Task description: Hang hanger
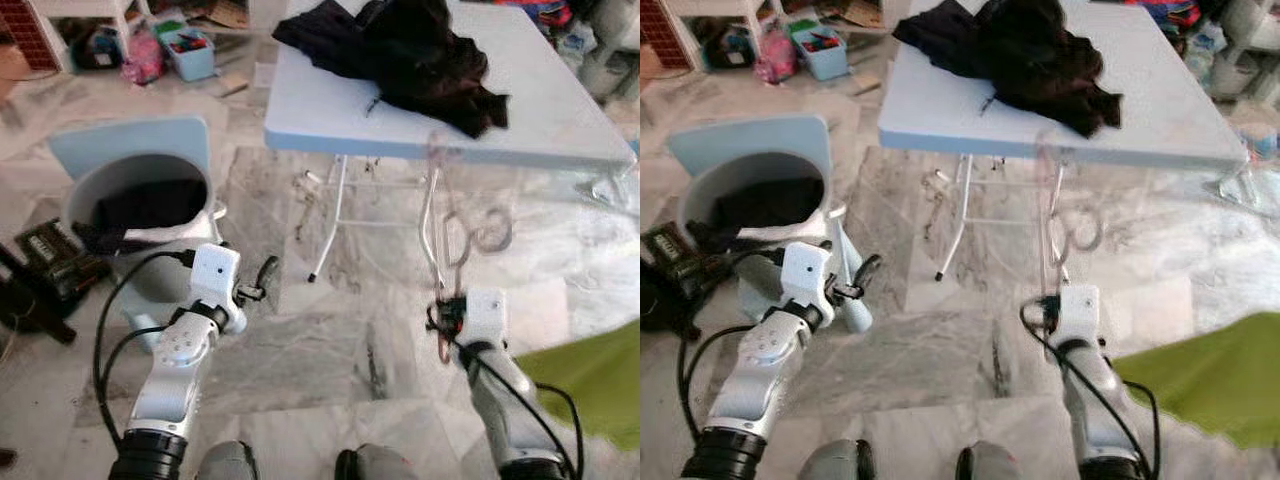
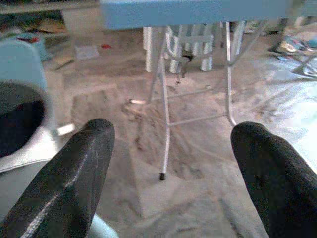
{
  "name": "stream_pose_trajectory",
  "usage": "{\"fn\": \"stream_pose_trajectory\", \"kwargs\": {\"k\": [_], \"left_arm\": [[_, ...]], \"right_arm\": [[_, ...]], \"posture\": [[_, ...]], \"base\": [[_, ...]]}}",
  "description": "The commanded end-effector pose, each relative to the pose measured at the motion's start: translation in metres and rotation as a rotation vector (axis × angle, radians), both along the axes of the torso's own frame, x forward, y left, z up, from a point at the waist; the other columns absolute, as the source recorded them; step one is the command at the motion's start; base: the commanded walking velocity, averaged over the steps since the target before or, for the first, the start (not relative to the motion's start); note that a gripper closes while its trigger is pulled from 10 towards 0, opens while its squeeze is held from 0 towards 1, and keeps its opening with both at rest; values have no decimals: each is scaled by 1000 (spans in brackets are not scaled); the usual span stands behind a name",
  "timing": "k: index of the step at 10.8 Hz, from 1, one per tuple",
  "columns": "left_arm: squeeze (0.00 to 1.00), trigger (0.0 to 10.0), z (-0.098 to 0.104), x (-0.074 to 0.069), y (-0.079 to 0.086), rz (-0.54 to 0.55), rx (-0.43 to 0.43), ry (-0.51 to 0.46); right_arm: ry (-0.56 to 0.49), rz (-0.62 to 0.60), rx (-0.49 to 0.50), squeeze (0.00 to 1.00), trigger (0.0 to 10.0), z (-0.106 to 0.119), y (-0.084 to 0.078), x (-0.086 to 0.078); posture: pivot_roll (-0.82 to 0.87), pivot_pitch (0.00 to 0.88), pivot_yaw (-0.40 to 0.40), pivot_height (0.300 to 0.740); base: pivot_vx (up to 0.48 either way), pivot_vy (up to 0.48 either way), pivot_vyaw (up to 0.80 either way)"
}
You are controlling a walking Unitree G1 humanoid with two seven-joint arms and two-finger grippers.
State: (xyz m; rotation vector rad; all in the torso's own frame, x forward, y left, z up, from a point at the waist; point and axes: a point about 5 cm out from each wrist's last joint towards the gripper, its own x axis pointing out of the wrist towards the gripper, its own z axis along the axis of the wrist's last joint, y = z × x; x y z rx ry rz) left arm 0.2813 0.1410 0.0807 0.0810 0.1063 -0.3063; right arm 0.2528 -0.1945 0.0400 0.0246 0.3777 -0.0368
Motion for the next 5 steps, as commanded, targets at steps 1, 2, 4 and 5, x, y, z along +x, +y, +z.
{"fn": "stream_pose_trajectory", "kwargs": {"k": [1,2,4,5], "left_arm": [[0,10000,8,3,-3,-18,-27,-12],[0,10000,8,3,-5,-37,-33,-6],[0,10000,12,4,-9,-66,-38,-12],[0,10000,12,3,-9,-70,-39,-8]], "right_arm": [[7,-49,-21,0,10000,4,-9,-3],[3,-62,-31,0,10000,6,-11,-2],[-1,-53,-45,0,10000,10,-8,1],[2,-51,-47,0,10000,10,-5,0]], "posture": [[-77,82,-40,740],[-78,75,-43,740],[-72,86,-50,740],[-69,83,-51,740]], "base": [[0,296,-800],[0,304,-800],[0,324,-800],[0,356,-800]]}}
